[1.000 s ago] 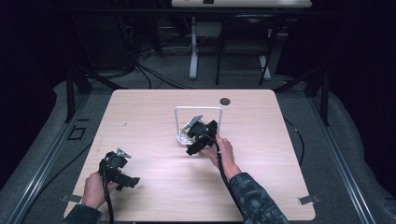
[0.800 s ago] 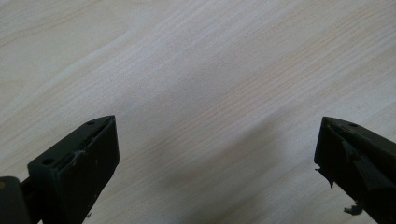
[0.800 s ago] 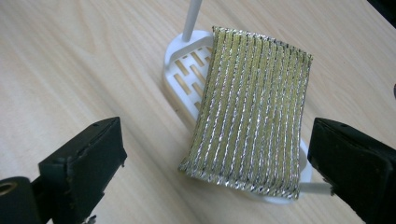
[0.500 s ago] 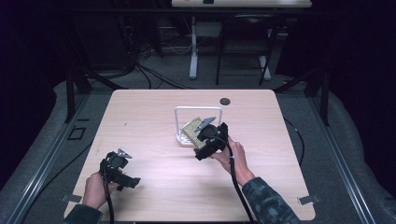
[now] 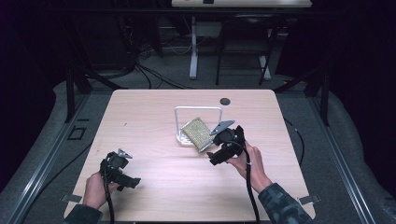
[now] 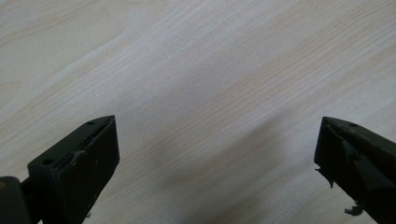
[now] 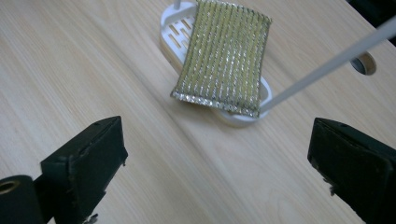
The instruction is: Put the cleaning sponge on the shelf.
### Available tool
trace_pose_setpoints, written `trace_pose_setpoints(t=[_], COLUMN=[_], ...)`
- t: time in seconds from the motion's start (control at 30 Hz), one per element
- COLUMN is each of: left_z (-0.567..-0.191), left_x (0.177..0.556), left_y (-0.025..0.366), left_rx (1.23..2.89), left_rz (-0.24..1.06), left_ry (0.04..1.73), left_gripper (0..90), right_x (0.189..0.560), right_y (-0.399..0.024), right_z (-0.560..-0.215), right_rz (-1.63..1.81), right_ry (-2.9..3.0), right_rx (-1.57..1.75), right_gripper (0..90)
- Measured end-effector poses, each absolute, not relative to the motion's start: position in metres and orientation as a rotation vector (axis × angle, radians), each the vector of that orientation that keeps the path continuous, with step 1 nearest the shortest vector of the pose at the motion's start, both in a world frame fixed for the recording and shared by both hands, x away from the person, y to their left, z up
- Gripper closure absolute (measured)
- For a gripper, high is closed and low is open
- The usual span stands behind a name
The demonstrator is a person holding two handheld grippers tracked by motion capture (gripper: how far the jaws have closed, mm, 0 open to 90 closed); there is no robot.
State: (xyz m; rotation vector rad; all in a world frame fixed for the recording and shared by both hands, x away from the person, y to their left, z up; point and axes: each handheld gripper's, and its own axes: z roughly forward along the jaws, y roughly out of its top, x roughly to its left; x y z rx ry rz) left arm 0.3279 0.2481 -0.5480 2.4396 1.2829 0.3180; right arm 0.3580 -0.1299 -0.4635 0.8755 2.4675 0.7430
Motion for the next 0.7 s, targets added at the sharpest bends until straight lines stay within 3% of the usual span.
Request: trace_pose_setpoints(t=[0.7], left_z=[-0.548], left_x=[0.327], left_y=[0.247], left_rx=[2.441], left_rz=[0.32], left_ry=[1.284], left_gripper=[0.0], right_x=[0.32], right_y=[-0.217], right_z=[-0.469], right_rz=[0.712], right_ry=[2.392], right_rx=[1.068], right_gripper=[3.1])
